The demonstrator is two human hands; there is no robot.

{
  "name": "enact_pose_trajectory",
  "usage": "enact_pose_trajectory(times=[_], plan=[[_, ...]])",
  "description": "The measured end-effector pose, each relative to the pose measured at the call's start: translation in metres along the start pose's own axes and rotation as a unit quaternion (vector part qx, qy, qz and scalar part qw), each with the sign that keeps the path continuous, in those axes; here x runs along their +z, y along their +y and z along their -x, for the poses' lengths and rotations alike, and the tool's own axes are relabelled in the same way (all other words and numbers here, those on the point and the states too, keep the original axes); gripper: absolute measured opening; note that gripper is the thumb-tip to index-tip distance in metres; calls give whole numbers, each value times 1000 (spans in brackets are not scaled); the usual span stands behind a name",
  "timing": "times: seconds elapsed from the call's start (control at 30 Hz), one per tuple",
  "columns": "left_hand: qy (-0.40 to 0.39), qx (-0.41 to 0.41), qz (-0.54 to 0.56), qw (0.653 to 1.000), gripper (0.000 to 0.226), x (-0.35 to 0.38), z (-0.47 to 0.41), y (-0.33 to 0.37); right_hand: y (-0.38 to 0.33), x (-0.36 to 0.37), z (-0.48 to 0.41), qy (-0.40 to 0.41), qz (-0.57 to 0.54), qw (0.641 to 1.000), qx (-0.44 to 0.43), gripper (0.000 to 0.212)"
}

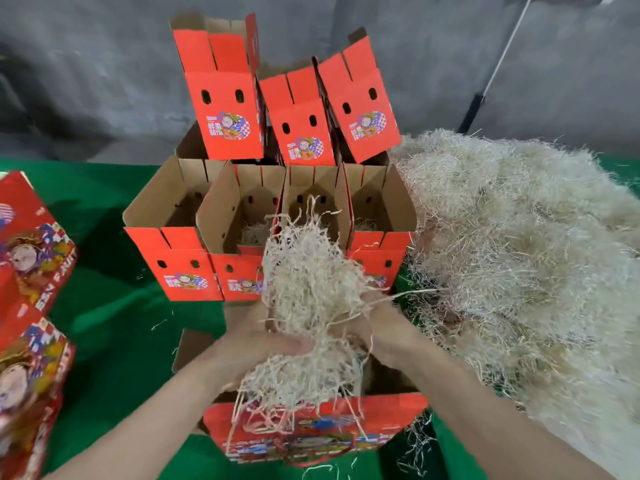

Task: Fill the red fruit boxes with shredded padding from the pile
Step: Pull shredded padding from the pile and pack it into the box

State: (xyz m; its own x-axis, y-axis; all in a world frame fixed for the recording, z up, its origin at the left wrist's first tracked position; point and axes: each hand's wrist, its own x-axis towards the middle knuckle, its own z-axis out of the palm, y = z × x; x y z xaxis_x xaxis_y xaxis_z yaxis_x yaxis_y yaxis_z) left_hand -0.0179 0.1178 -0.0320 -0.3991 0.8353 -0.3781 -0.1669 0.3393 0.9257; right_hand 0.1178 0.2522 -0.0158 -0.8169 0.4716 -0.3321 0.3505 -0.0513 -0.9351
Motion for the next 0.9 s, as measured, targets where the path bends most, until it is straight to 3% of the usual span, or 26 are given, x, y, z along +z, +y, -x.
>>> enact_pose_trajectory(times=[0.1, 0.13, 0.2, 0.23, 0.33, 0.4, 0.5, 0.53, 0.57, 0.63, 0.67, 0.77, 0.83, 0.9], plan=[[50, 35, 42, 997, 61, -23, 3, -2, 0, -22, 9, 45, -51, 998, -2, 27], [74, 44, 74, 994, 55, -34, 4, -3, 7, -35, 10, 56, -69, 996, 13, 39], [91, 49, 123, 987, 59, -52, 8, -4, 18, -56, 16, 82, -67, 994, 9, 39], [90, 53, 122, 987, 60, -59, 9, -7, 19, -59, 20, 93, -50, 994, 5, 28], [30, 62, 42, 997, 56, -51, 16, -6, 27, -66, 20, 40, -62, 997, 18, 29], [14, 59, -6, 998, 51, -36, 8, -6, 25, -62, 13, -19, -52, 998, 43, 60], [-16, 29, 43, 999, 40, -15, -4, 1, 15, -37, -1, -74, -9, 994, 77, 111], [-51, 10, 46, 998, 57, -12, -7, -1, 15, -27, -7, -65, 26, 995, 77, 112], [-73, -10, 59, 996, 71, -10, -10, -3, 16, -18, -10, -51, 63, 995, 65, 96], [-57, -45, 147, 986, 57, -13, -10, -2, 20, -9, -14, -7, 97, 995, 25, 25], [-38, -46, 187, 980, 39, -17, -10, -3, 26, -11, -17, 12, 106, 994, 17, 19], [65, -25, 142, 987, 30, -32, -10, -4, 35, -30, -14, 61, 83, 993, 53, 26], [88, -12, 98, 991, 29, -40, -5, -8, 44, -43, -13, 88, 57, 991, 77, 49], [80, 1, 59, 995, 32, -40, -3, -14, 47, -45, -10, 61, 39, 993, 91, 70]])
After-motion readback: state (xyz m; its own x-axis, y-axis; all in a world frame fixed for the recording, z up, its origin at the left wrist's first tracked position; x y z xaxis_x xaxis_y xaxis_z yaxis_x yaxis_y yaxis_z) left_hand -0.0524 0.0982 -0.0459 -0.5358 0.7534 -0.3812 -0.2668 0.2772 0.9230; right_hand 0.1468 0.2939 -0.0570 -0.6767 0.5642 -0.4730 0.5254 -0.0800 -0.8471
